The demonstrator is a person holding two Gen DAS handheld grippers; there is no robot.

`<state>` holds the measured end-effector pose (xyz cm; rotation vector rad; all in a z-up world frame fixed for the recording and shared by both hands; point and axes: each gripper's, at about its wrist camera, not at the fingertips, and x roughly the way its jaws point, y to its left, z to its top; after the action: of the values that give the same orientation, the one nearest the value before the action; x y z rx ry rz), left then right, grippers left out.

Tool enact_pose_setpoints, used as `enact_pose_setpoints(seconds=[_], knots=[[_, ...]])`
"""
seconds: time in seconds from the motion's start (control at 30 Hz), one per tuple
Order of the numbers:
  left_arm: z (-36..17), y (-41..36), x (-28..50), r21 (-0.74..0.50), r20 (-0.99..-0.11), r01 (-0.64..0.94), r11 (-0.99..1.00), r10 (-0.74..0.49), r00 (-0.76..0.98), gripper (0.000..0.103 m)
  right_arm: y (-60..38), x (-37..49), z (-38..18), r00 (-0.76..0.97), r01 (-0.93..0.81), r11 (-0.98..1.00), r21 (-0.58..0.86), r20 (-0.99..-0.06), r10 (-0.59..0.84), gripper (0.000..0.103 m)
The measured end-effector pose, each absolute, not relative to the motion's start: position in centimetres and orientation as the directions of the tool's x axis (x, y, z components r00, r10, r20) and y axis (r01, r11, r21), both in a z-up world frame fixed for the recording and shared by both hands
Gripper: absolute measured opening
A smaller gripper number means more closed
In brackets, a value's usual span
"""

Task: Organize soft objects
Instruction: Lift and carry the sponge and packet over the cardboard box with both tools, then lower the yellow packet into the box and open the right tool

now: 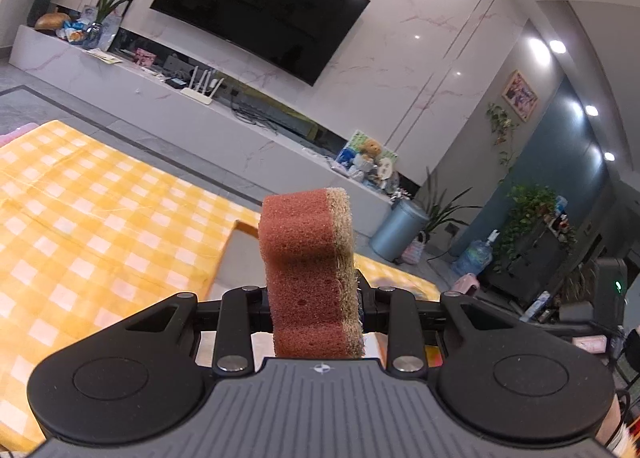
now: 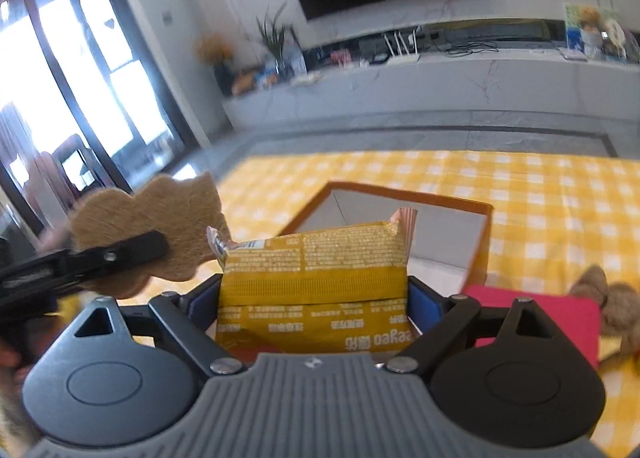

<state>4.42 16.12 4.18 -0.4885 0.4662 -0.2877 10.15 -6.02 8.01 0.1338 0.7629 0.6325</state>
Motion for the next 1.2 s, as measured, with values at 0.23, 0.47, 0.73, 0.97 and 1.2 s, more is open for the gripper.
enact_pose_setpoints(seconds=[0.23, 0.47, 0.73, 0.97, 1.2], knots=[[2.8, 18.0, 4.8, -0.568, -0.348, 0.144, 0.810, -0.395, 0.850, 0.035, -2.1, 14.1, 4.8, 0.534, -0.432, 0.867, 0.247, -0.705, 0.467, 0.091], [1.3, 19.0, 5.1, -0.583, -0.364, 0.141, 0.800, -0.413, 0.835, 0.035, -0.7, 17.0, 2.3, 0.514, -0.386, 0.899, 0.206, -0.761, 0.395, 0.091], [1.0, 19.3, 5.0, -0.593, -0.364, 0.146, 0.792, -0.425, 0.829, 0.035, 2.0, 20.4, -0.5, 0.482, -0.337, 0.931, 0.141, -0.823, 0.299, 0.091], [0.7, 19.5, 5.2, -0.593, -0.380, 0.135, 0.794, -0.423, 0.822, 0.035, 4.4, 22.7, -3.7, 0.403, -0.291, 0.952, 0.100, -0.889, 0.216, 0.091], [0.6, 19.7, 5.4, -0.597, -0.392, 0.129, 0.792, -0.428, 0.814, 0.035, 4.3, 24.1, -7.4, 0.355, -0.224, 0.972, 0.065, -0.924, 0.144, 0.091]])
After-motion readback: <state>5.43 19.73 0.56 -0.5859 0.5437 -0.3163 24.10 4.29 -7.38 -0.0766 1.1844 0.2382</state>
